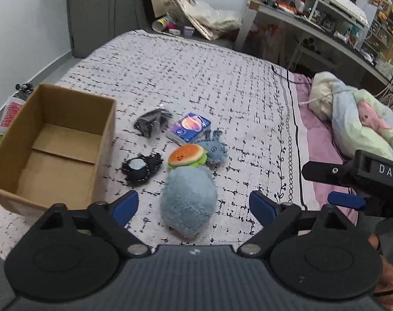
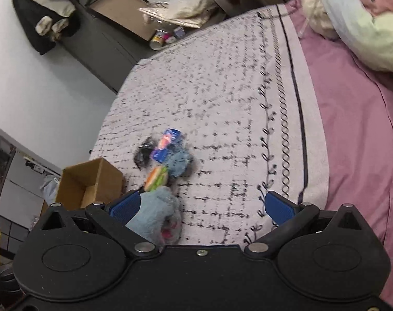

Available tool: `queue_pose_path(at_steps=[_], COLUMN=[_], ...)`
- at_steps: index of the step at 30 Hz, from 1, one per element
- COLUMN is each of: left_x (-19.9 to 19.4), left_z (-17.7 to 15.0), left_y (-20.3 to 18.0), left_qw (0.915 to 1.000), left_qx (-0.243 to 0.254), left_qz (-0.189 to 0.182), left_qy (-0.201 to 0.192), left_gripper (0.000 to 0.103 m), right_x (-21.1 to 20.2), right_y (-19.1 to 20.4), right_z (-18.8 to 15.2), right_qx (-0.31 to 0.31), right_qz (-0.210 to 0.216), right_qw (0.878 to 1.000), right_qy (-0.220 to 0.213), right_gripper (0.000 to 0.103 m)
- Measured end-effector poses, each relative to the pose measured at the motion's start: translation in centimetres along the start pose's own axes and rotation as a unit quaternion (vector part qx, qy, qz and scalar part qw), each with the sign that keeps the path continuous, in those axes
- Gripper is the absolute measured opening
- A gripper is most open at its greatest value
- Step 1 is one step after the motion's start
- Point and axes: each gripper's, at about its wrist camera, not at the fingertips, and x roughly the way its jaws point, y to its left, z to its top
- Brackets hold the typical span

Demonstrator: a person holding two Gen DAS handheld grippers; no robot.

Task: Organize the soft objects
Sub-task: 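Reach the left tool to the light-blue fluffy plush and close on it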

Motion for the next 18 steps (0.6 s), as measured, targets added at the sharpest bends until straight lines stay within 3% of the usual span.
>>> queue_pose_path(at_steps=[3, 7, 14, 18], left_x=[1.5, 3.5, 5.4, 6.5], left_z=[-0.2, -0.5, -1.1, -1.2], left_y=[-0.4, -0.5, -0.5, -0.7], left_qw=[1.0, 0.9995, 0.9988, 0.9981], left_qx=[0.001, -0.006, -0.001, 0.021], left_qz=[-0.003, -0.006, 0.004, 0.031], left_qy=[0.009, 0.031, 0.049, 0.049], left_gripper=[0.086, 0.072, 0.065, 0.066], right_x=[1.0, 1.9, 3.6, 4.4], right_y=[-0.8, -1.3, -2.0, -1.5], right_z=[-0.2, -0.4, -0.7, -0.9], right_qx=[0.017, 0.033, 0.077, 0.08], right_qz=[-0.005, 0.0, 0.023, 0.02], right_qw=[1.0, 0.999, 0.996, 0.996], right_qy=[0.01, 0.016, 0.042, 0.044], right_gripper=[0.103, 0.101, 0.088, 0.088])
